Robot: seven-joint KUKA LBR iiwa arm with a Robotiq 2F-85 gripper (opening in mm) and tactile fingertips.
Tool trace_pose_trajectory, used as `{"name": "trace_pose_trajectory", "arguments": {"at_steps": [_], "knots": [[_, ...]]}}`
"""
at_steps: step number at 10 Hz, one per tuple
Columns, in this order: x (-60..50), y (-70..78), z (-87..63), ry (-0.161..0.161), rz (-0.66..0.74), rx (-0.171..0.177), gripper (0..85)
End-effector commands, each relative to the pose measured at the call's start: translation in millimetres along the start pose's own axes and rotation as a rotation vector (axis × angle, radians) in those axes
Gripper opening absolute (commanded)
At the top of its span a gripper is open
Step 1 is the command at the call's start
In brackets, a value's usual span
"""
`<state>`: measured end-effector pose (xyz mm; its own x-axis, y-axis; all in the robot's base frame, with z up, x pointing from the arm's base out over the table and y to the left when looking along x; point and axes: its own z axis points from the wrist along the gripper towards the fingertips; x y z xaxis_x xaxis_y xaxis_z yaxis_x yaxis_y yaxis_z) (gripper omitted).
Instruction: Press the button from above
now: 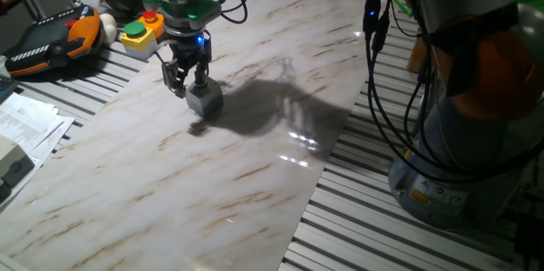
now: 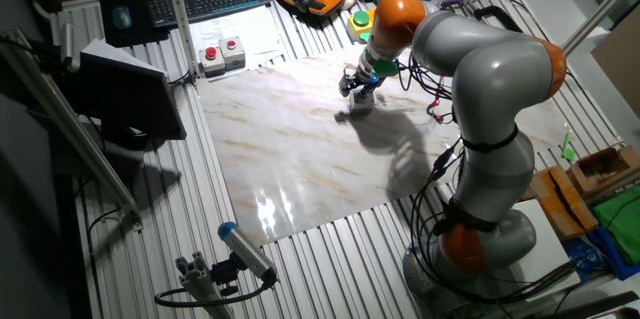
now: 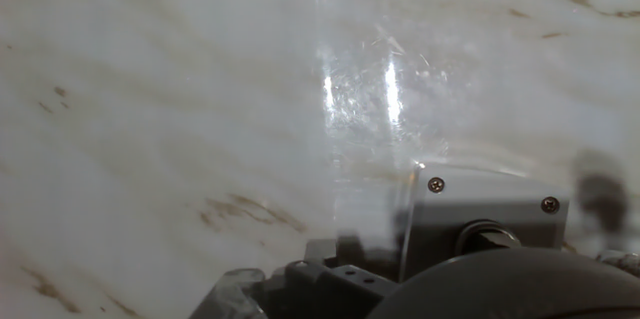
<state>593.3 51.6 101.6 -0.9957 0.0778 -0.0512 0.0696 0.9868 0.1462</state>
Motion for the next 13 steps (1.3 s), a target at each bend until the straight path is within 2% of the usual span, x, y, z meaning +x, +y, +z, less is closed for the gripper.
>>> {"name": "trace_pose_trajectory", "arguments": {"at_steps": [1,13], "knots": [[0.1,-0.3,1.1,-0.001,0.000,0.000,70.3],[-1.3,0.4,2.1,-0.009,-0.003,0.004,69.7]]}}
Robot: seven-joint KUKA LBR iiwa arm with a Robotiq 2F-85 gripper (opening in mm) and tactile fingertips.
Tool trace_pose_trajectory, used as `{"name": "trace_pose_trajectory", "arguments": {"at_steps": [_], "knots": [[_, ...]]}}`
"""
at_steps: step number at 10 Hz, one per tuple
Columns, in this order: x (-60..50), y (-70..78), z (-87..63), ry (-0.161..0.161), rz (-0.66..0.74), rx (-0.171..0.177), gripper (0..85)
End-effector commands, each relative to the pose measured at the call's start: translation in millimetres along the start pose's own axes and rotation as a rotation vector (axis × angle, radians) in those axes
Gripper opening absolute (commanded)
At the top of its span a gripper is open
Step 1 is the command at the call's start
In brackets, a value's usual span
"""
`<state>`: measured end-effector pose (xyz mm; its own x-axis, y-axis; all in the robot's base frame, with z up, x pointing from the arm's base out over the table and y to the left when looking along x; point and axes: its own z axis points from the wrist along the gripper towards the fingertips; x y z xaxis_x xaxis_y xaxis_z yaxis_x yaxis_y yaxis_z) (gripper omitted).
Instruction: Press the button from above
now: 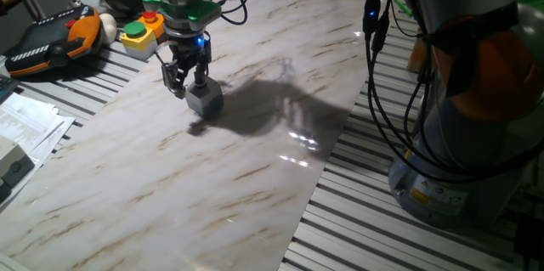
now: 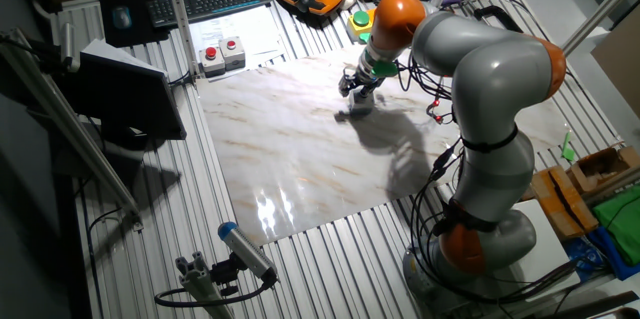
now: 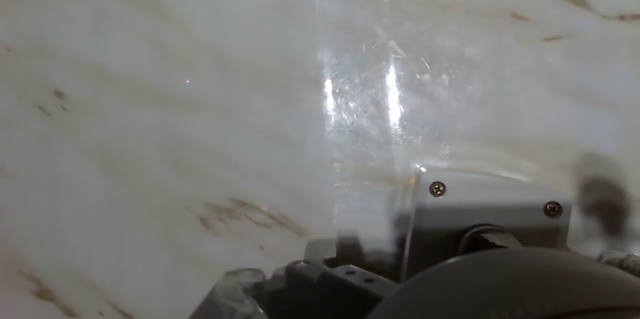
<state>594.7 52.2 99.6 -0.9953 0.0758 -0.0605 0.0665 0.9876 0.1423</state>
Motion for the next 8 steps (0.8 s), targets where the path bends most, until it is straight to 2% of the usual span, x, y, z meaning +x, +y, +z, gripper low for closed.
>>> {"name": "trace_pose_trajectory", "arguments": {"at_steps": [1,8], "knots": [[0.1,0.2,0.2,-0.002,-0.002,0.003,69.7],[0.5,0.4,1.9,-0.012,-0.006,0.013,69.7]]}}
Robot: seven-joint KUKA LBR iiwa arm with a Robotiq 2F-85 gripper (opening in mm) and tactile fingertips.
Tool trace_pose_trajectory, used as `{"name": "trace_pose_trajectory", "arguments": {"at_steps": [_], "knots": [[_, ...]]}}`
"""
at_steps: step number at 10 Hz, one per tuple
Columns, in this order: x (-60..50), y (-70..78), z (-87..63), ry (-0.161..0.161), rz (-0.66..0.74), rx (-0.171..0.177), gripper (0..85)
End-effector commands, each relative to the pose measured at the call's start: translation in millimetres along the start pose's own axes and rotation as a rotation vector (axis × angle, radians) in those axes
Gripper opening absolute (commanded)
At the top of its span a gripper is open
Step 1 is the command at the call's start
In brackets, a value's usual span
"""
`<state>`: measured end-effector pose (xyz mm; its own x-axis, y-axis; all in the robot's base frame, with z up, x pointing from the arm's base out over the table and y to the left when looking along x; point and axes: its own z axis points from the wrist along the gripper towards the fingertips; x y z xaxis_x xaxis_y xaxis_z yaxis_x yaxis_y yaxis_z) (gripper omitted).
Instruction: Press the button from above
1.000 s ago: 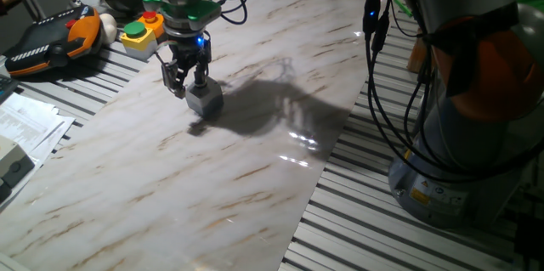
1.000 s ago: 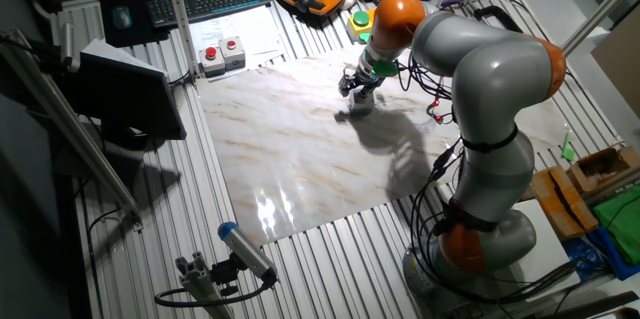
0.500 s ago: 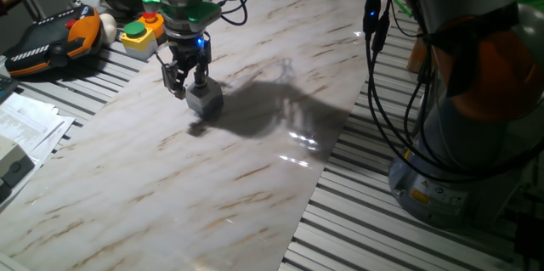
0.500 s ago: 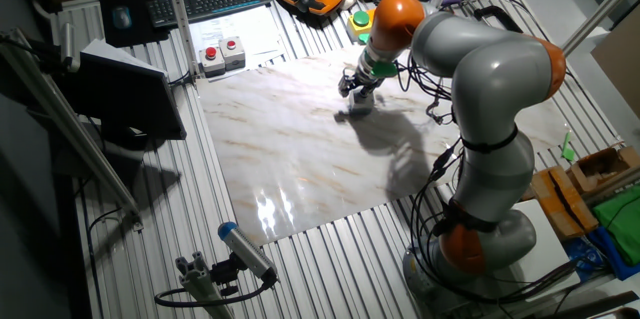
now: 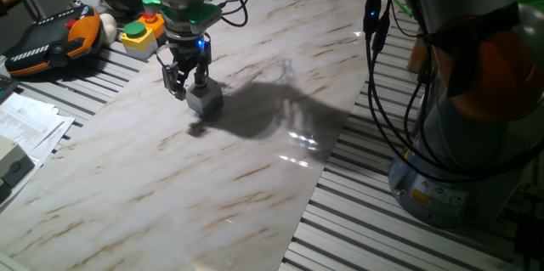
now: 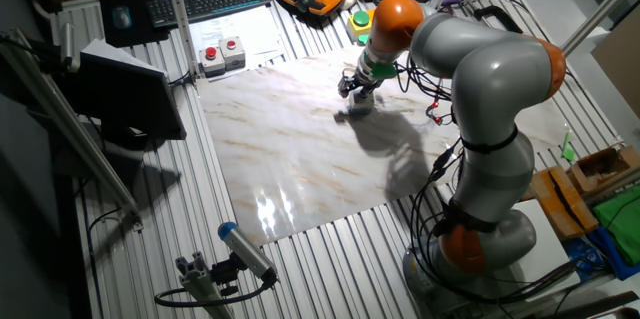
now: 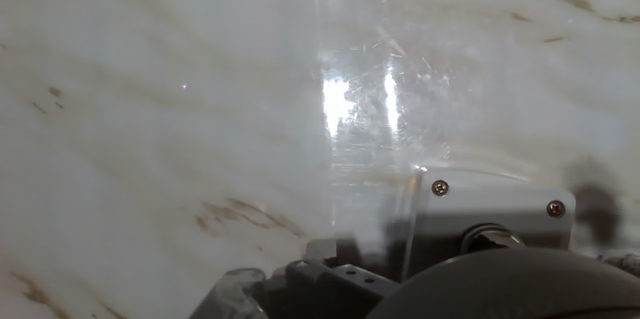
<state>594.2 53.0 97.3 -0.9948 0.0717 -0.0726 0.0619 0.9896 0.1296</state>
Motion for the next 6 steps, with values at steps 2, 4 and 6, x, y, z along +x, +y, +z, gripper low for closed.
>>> {"name": "trace_pose_trajectory", "arguments": {"at_steps": [2,4,6], "knots": [[-0.1,-0.3,1.6,-0.003,0.000,0.000,69.7],[0.2,-0.7,3.2,-0.006,-0.002,0.002,69.7],[0.4,-0.7,5.4,-0.010,-0.002,0.003,69.7]]}}
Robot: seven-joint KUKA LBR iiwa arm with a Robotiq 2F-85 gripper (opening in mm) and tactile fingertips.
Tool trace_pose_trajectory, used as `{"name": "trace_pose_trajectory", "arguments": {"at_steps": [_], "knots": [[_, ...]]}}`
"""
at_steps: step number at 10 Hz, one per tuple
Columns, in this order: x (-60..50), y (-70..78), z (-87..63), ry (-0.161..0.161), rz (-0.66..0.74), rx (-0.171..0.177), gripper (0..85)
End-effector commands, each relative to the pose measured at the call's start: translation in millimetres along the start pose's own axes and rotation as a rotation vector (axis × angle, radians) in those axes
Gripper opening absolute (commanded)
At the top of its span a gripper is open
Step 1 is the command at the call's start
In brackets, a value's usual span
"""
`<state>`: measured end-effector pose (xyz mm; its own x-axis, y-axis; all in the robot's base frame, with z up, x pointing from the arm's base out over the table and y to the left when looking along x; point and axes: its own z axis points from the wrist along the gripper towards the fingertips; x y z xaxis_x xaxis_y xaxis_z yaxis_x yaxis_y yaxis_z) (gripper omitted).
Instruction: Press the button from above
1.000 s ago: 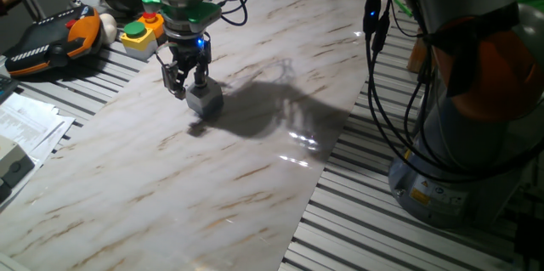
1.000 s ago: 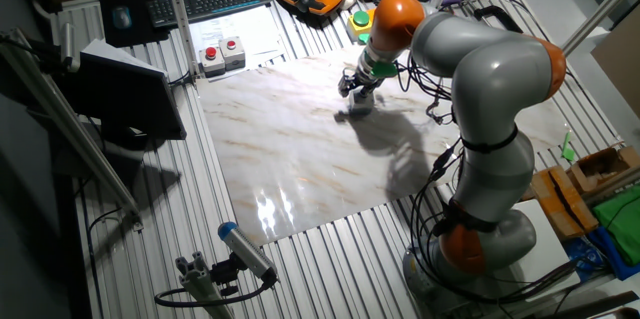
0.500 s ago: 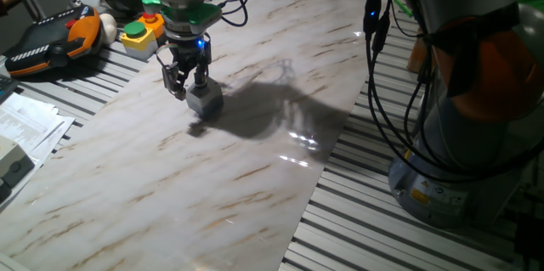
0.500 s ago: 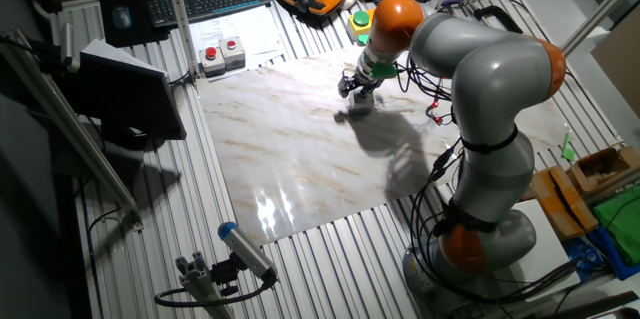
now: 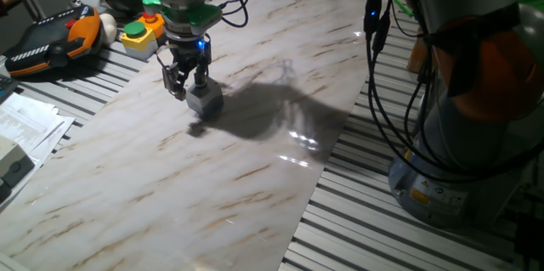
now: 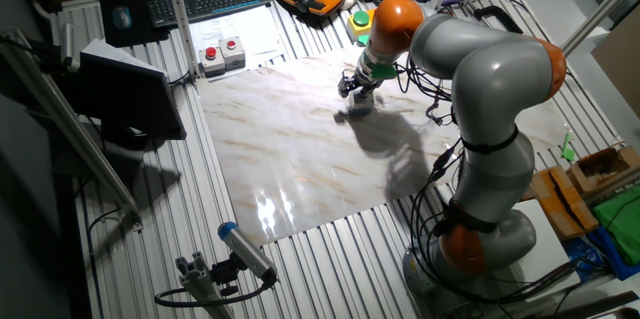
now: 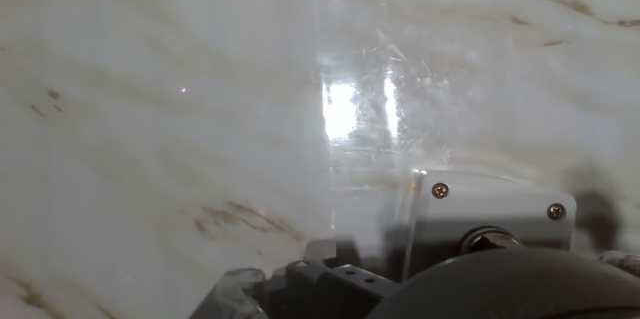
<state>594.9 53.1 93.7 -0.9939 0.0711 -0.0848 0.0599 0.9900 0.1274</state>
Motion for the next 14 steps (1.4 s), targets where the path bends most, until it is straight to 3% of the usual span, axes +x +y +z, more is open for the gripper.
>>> {"name": "trace_pose_trajectory", "arguments": {"at_steps": [1,3,10,14], "knots": [[1.2,-0.2,3.0,0.000,0.000,-0.001,69.7],[0.7,-0.3,0.5,0.001,0.000,-0.001,69.7],[0.1,0.0,-31.1,0.011,-0.001,0.034,69.3],[7.2,1.4,-66.9,0.015,0.004,0.083,67.3]]}}
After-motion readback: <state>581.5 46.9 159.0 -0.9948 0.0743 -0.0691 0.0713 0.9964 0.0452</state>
